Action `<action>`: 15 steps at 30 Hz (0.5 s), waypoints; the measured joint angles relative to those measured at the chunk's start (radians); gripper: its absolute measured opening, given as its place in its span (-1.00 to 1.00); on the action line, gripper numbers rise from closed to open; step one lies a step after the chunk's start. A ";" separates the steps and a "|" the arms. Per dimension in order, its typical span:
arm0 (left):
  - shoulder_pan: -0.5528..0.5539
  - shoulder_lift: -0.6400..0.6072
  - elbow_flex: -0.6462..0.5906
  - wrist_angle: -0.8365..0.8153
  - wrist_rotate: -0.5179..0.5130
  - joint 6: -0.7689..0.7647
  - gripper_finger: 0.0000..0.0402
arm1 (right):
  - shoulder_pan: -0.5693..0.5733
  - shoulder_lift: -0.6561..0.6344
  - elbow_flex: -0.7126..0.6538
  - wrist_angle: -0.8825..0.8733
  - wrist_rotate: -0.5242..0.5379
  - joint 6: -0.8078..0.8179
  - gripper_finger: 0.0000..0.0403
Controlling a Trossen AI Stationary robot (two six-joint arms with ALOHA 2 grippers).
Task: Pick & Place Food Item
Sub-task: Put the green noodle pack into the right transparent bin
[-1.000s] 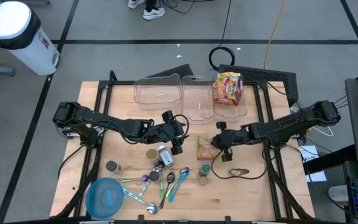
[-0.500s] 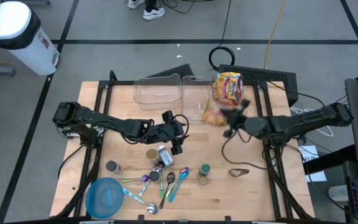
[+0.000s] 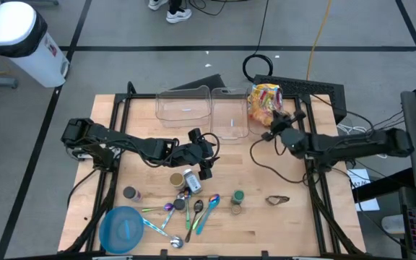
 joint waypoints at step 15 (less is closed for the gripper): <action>0.000 0.000 0.000 0.000 0.000 0.006 0.17 | -0.218 0.005 -0.191 0.385 -0.321 0.041 -0.94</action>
